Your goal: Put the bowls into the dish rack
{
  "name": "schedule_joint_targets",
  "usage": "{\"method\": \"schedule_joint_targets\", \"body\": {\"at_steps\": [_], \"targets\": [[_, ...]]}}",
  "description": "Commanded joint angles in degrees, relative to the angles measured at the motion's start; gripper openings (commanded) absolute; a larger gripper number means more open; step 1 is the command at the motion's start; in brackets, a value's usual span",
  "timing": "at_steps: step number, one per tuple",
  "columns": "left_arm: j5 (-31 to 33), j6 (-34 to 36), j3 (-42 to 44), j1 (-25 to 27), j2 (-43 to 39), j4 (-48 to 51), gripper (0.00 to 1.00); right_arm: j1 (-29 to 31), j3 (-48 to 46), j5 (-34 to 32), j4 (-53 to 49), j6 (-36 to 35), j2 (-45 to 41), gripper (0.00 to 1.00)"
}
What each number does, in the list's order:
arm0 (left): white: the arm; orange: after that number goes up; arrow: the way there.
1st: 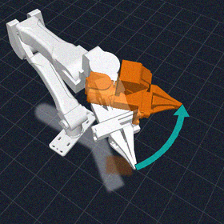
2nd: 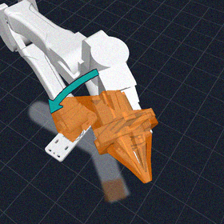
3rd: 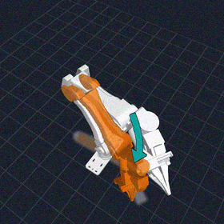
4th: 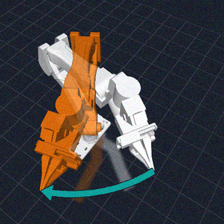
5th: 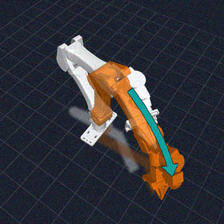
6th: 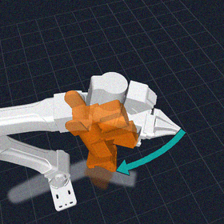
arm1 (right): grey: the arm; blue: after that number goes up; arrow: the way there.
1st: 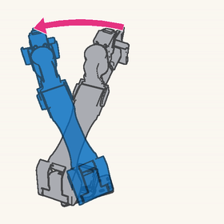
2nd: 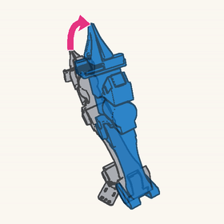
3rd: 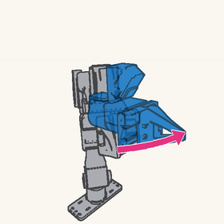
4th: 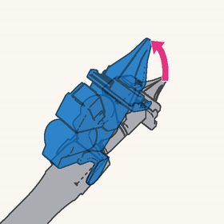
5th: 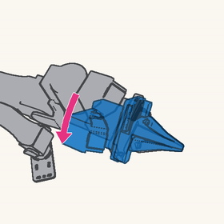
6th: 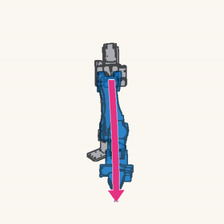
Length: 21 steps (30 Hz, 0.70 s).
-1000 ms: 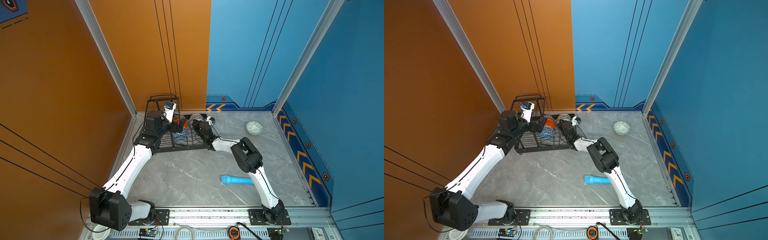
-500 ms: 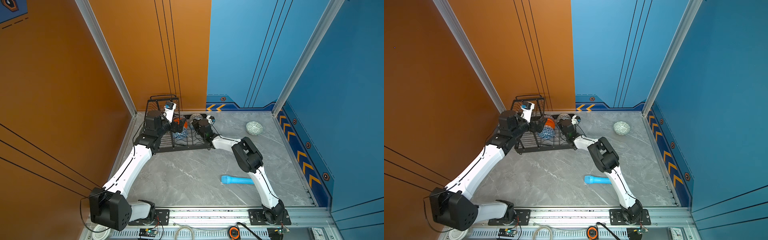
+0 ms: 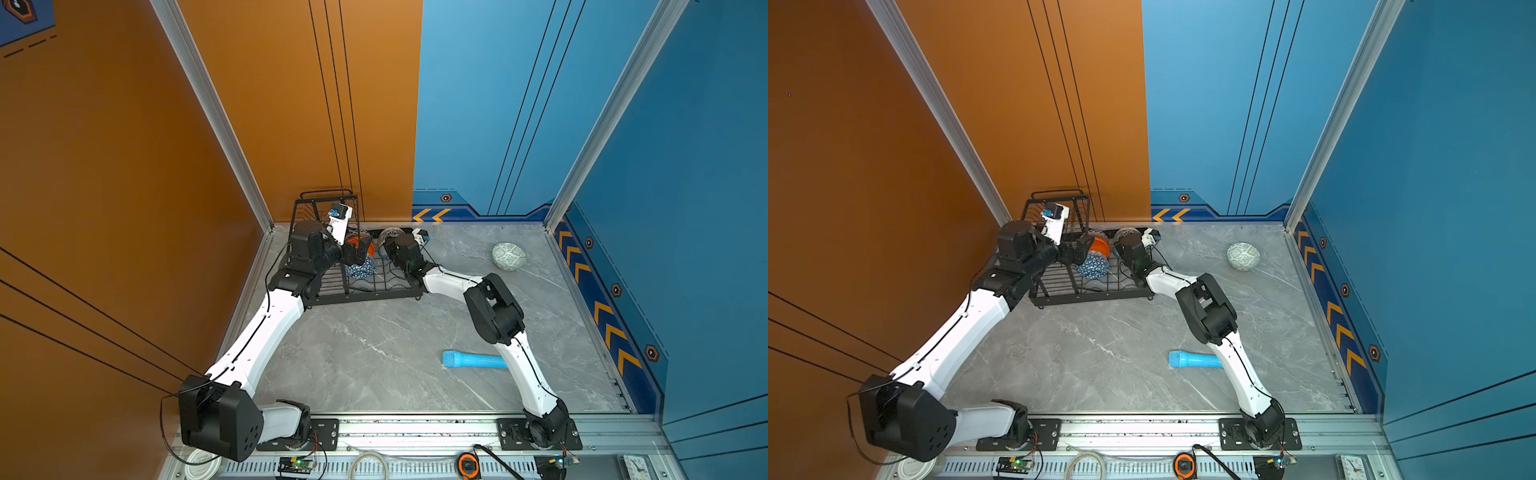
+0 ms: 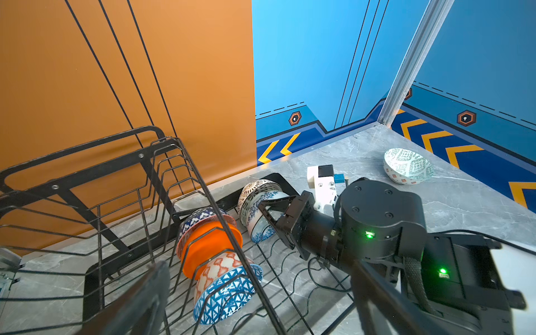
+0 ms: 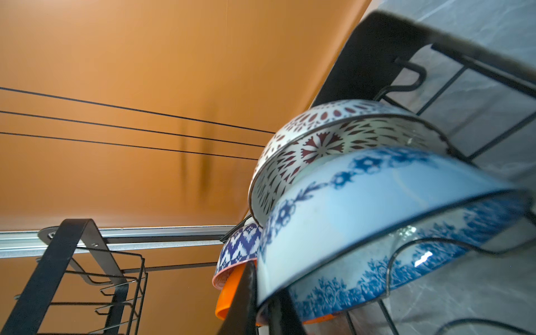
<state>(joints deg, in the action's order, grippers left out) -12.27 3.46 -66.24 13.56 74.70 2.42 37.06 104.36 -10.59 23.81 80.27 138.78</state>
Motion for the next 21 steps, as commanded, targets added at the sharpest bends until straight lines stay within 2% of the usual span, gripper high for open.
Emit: {"method": "schedule_joint_targets", "body": {"at_steps": [1, 21], "targets": [[-0.6, 0.4, -1.1, 0.3, 0.4, -0.3, 0.98, -0.4, 1.7, -0.5, -4.7, 0.9, 2.1, 0.12], [-0.8, 0.2, -1.1, 0.1, 0.6, -0.5, 0.98, -0.7, 7.6, -0.1, -8.6, 2.7, 5.3, 0.16]]}}
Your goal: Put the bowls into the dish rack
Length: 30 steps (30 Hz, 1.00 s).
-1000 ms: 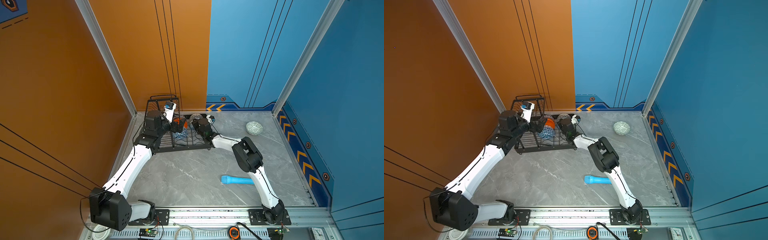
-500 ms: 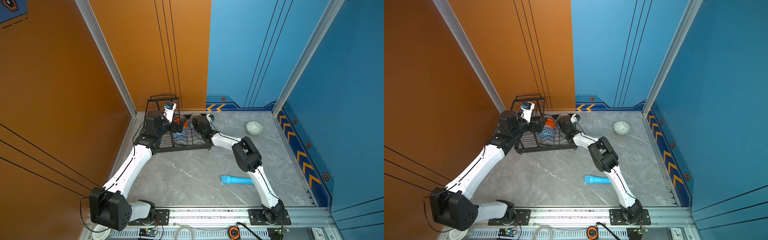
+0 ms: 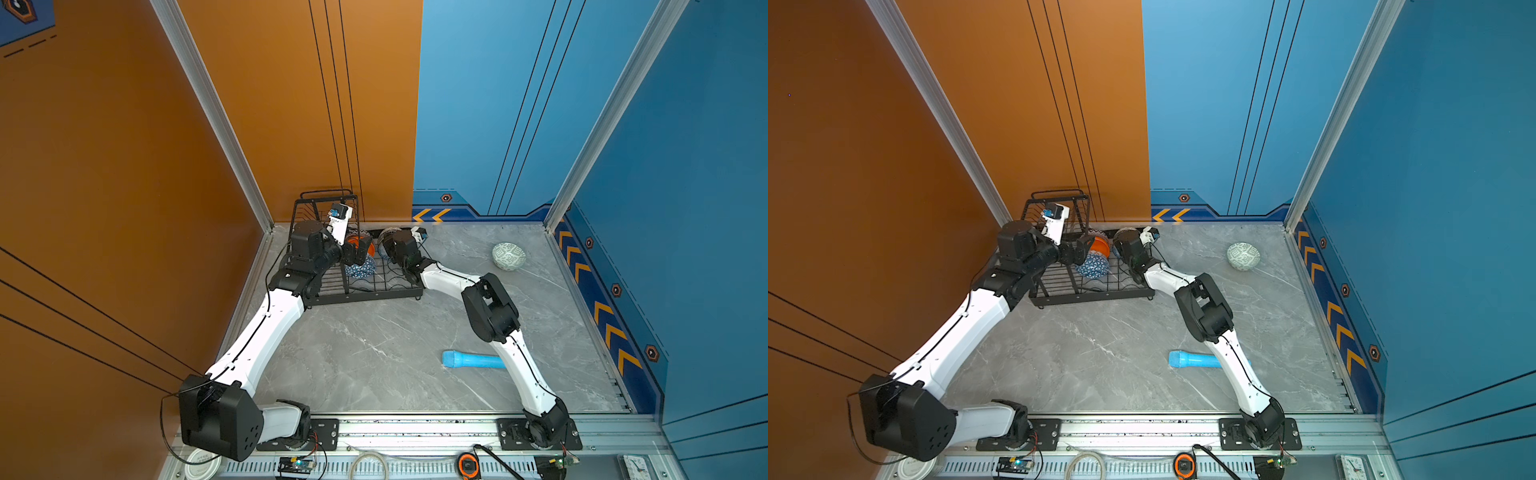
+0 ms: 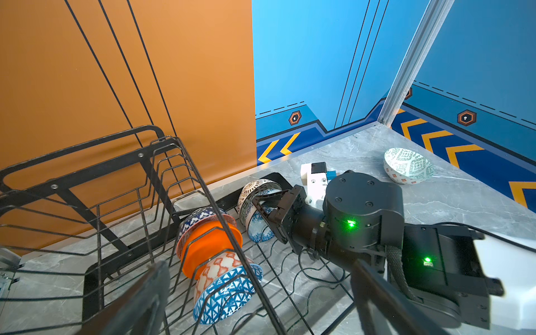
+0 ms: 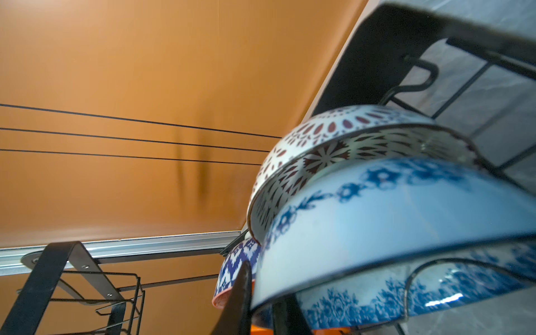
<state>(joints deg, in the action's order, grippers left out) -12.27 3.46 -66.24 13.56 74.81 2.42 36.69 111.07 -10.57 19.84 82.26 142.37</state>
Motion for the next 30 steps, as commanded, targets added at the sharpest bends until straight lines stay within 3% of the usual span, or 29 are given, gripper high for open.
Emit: {"method": "schedule_joint_targets", "body": {"at_steps": [1, 30], "targets": [[-0.8, 0.2, -1.1, 0.1, 0.5, -0.6, 0.98, -0.3, 1.0, -0.2, -4.6, 0.7, 1.8, 0.16], [-1.3, -0.2, -1.1, -0.2, 0.7, -0.8, 0.98, -0.9, 0.4, 1.1, -4.6, 0.3, -0.2, 0.33]]}}
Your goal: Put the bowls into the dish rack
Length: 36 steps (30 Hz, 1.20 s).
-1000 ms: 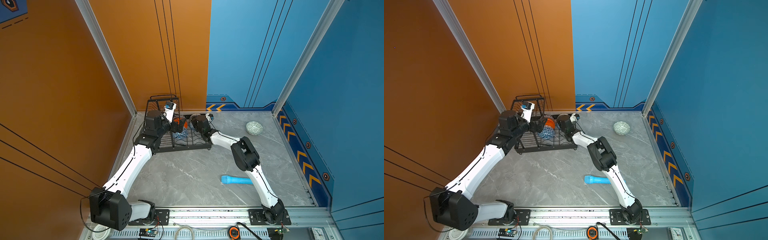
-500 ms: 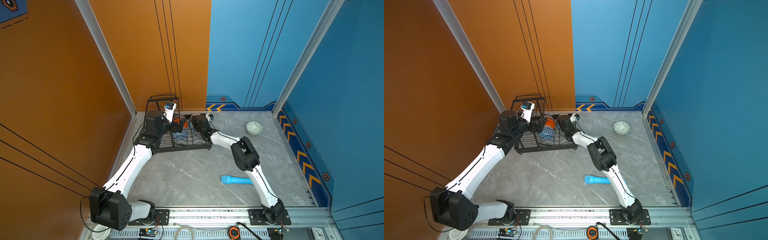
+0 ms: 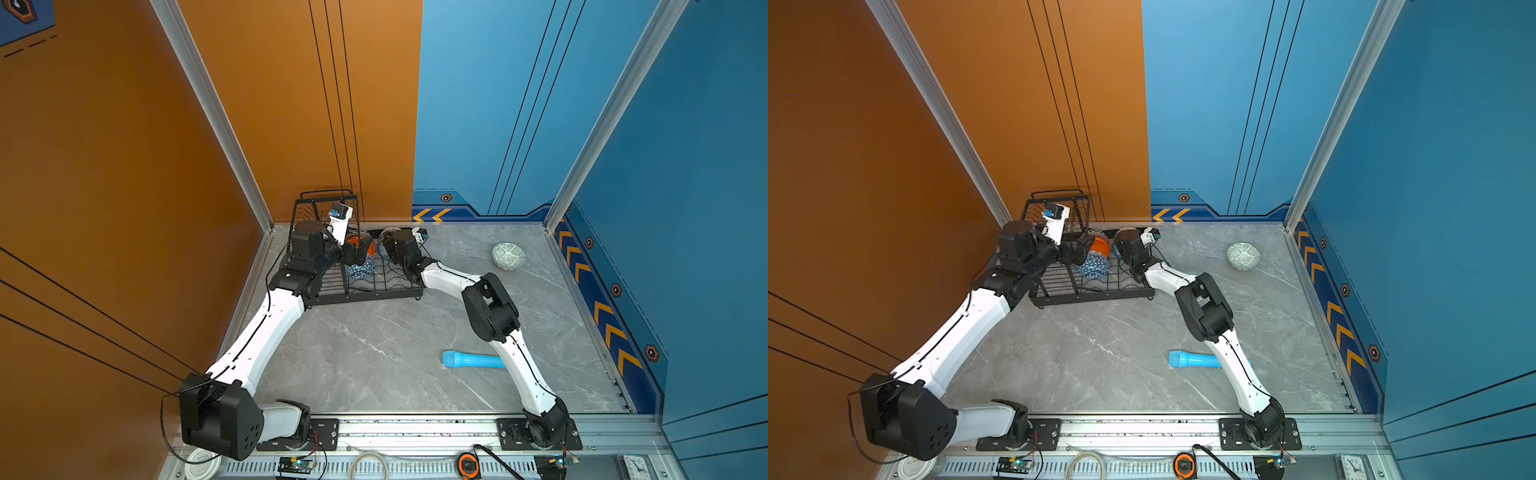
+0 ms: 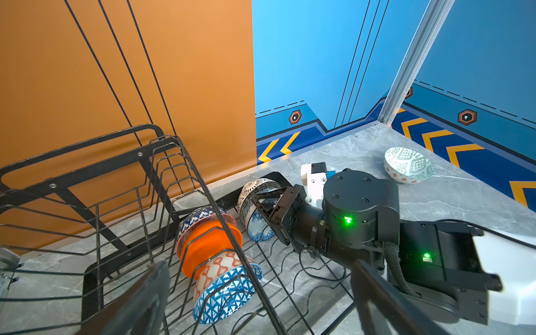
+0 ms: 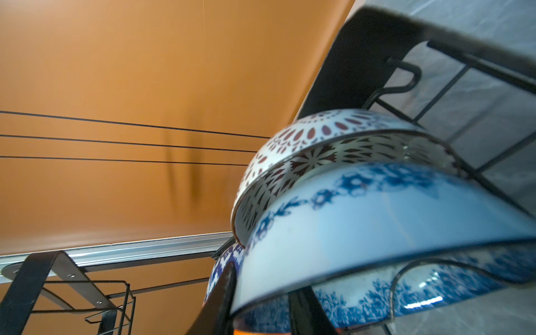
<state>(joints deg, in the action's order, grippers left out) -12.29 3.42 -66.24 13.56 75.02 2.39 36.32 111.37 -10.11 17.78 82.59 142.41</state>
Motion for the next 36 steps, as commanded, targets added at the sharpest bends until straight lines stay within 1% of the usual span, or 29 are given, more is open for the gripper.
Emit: {"method": "schedule_joint_targets", "body": {"at_steps": [1, 6, 10, 24, 26, 28, 31, 36], "targets": [[-1.3, -0.2, -1.1, -0.3, 0.4, -0.7, 0.98, -0.6, 0.1, 0.6, -2.4, -0.2, -0.4, 0.34], [-1.1, -0.1, -1.1, -0.2, 0.2, -0.8, 0.98, -0.5, -0.4, 0.8, -2.1, -0.1, -1.0, 0.37], [-1.2, -0.2, -1.1, -0.3, 0.3, -0.8, 0.98, -0.5, -1.0, 0.6, -1.9, -0.5, -1.9, 0.41], [-1.1, -0.1, -0.9, 0.0, -0.1, -0.7, 0.98, -0.2, -6.4, 0.1, 1.2, -1.2, -5.9, 0.46], [-1.1, 0.0, -1.0, 0.0, -0.1, -0.7, 0.98, -0.2, -6.3, 0.1, 1.0, -1.7, -6.1, 0.5], [-1.1, -0.1, -0.9, 0.0, 0.0, -0.7, 0.98, -0.3, -6.0, 0.0, 0.7, -2.0, -6.1, 0.5], [-1.1, 0.0, -0.9, 0.0, -0.1, -0.8, 0.98, -0.4, -5.3, 0.3, 0.5, -2.2, -6.0, 0.55], [-1.1, 0.0, -1.0, 0.0, 0.2, -0.8, 0.98, -0.5, -4.0, 1.0, -0.1, -2.5, -5.8, 0.58]]}}
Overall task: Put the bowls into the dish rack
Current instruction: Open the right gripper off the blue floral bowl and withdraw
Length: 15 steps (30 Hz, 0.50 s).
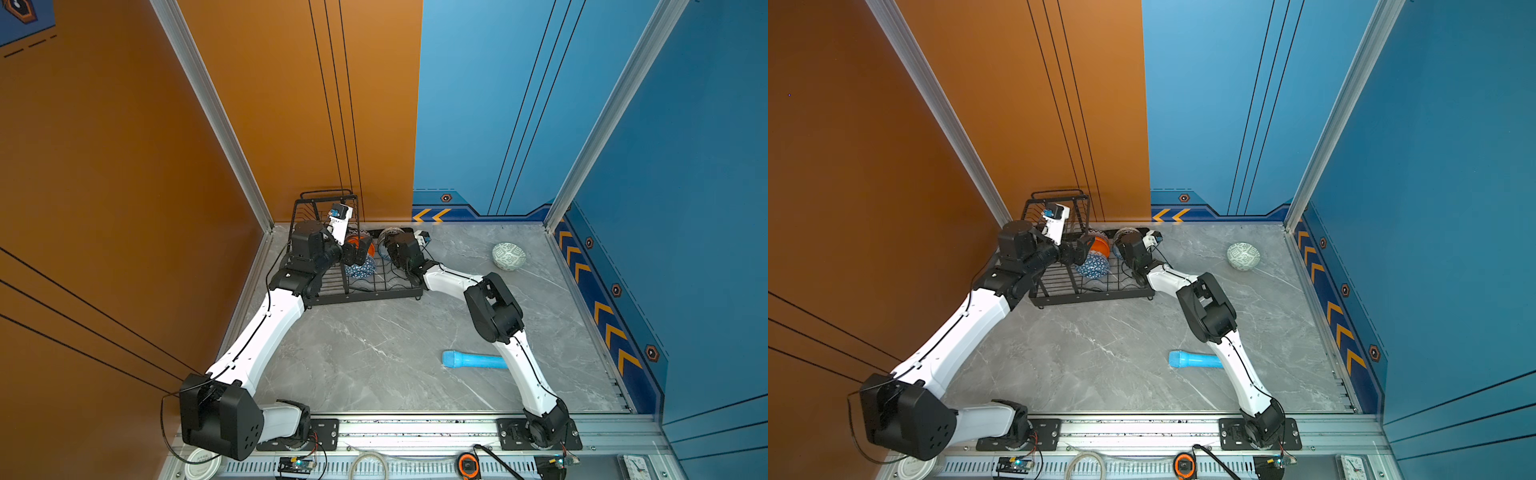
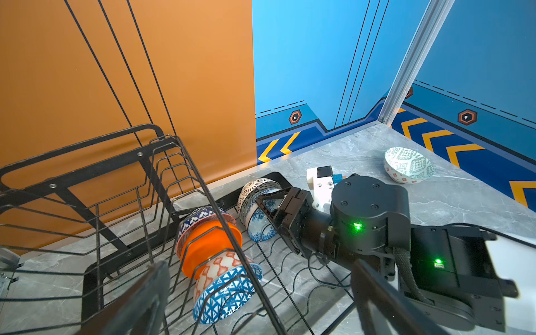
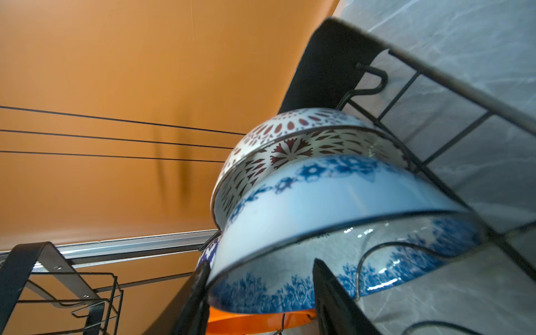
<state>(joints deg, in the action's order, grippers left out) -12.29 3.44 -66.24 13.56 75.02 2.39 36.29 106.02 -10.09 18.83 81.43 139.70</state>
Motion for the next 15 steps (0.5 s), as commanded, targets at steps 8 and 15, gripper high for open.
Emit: {"method": "schedule_joint_targets", "body": {"at_steps": [8, 15], "targets": [[-1.0, 0.0, -1.0, 0.0, 0.0, -0.8, 0.98, -0.5, 1.4, 1.5, -1.5, -2.5, -4.2, 0.77], [-1.0, 0.1, -1.0, 0.0, 0.0, -0.8, 0.98, -0.4, 0.4, 1.7, -1.6, -3.2, -5.6, 0.88]]}}
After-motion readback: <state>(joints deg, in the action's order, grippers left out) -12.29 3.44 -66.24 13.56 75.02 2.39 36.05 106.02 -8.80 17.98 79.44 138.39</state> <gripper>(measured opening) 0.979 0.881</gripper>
